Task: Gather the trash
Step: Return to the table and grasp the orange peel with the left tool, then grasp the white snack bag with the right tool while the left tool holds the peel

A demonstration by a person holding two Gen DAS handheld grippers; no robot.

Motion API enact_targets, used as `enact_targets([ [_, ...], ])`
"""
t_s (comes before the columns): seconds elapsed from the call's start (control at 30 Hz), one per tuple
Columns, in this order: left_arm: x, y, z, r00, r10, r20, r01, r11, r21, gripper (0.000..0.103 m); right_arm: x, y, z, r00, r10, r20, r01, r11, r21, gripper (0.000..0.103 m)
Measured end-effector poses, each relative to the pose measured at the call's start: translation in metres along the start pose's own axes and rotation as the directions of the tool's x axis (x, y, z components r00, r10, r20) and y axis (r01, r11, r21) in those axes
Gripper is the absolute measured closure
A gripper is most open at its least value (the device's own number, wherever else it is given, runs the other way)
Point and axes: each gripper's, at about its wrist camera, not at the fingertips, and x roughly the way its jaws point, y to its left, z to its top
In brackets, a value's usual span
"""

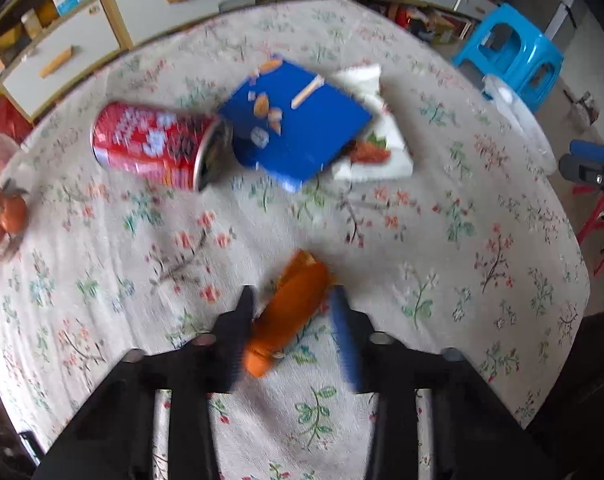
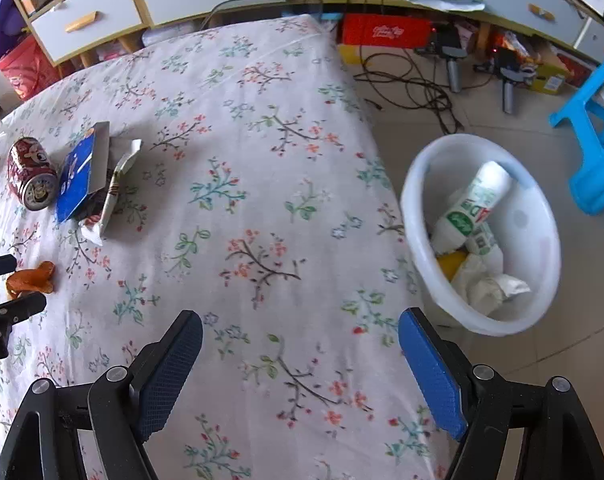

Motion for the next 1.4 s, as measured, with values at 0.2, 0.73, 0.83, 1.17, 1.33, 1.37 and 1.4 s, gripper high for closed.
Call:
enact_targets([
  [0.2,-0.008,0.007,-0.001,1.000,0.011,0.022,-0.010,0.998,-0.056,0.082,0.013,0.022,0.010,1.000,0.020,-0.021,-0.020,1.000,-0.005,0.019],
  [0.73,-0.045,0.069,-0.024,0.993,-0.029,0.117,0.063,0.952,-0.299,0.085,0.069,0.101,0.044,0.988,0.134,-0.076,-0.134,0.991,-0.003,0.019],
  [0.83,-0.047,0.075,-0.030,0.993,-0.028,0.116,0.062,0.950,-0.307,0.085,0.080,0.113,0.048,0.989,0.123,-0.080,-0.125,0.992,-0.016,0.019],
  [1.17,-0.050,0.080,-0.034,0.992,-0.024,0.126,0.065,0.942,-0.330,0.085,0.103,0.136,0.059,0.994,0.101,-0.040,-0.102,0.995,-0.013,0.030],
  [1.33,-0.051,0.081,-0.036,0.991,-0.021,0.130,0.064,0.938,-0.342,0.085,0.101,0.149,0.060,0.993,0.118,-0.018,-0.119,0.990,-0.073,0.064],
  [1.37,-0.052,0.081,-0.035,0.991,-0.020,0.132,0.064,0.937,-0.343,0.085,0.099,0.152,0.060,0.993,0.114,-0.015,-0.115,0.989,-0.089,0.067],
  [1.4,-0.053,0.080,-0.035,0.990,-0.020,0.137,0.067,0.937,-0.344,0.085,0.098,0.153,0.059,0.994,0.105,-0.011,-0.106,0.989,-0.099,0.074],
])
